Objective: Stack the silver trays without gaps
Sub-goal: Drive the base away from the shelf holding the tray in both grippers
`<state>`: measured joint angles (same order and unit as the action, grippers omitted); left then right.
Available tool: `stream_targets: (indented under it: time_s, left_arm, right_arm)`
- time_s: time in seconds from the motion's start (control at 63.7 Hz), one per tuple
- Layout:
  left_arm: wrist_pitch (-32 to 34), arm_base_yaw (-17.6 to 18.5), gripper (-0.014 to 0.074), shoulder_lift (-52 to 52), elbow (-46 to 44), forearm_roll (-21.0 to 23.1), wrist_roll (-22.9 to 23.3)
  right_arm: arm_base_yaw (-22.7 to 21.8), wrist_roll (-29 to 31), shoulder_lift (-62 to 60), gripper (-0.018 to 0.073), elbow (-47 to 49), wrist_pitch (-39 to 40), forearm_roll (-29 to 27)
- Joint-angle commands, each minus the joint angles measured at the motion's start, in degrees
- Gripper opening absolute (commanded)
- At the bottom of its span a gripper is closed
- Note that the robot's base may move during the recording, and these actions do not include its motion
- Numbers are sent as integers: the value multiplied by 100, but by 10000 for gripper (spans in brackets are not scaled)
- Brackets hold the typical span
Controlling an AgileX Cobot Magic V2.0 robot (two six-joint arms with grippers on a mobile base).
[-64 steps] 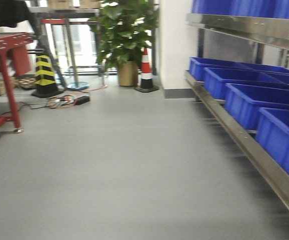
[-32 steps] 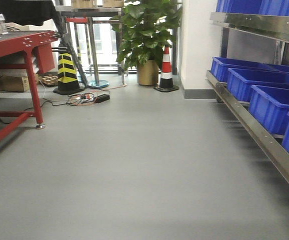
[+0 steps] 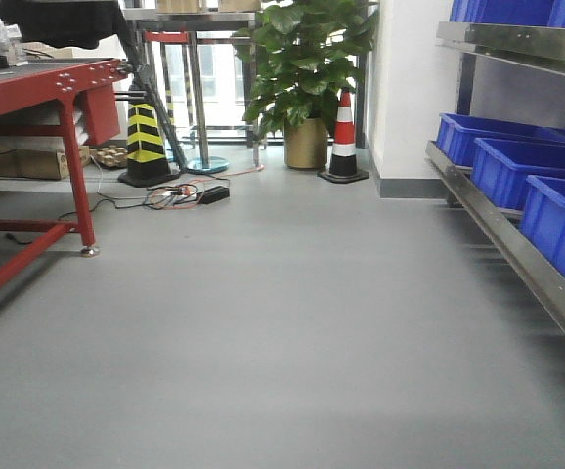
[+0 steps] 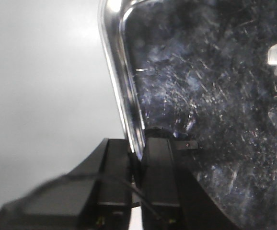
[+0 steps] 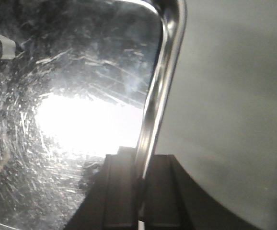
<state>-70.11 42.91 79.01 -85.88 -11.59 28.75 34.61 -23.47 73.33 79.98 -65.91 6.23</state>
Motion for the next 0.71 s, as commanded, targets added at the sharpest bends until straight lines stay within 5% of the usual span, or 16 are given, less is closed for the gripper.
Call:
stream_targets:
  time_s: [0.0, 0.69]
  left_arm:
    - [-473, 46, -48, -192, -127, -252, -161]
    - [-461, 46, -48, -192, -127, -252, -161]
  right_arm:
    - [19, 173, -185, 56, 182, 324, 259]
    - [19, 173, -185, 56, 182, 318, 259]
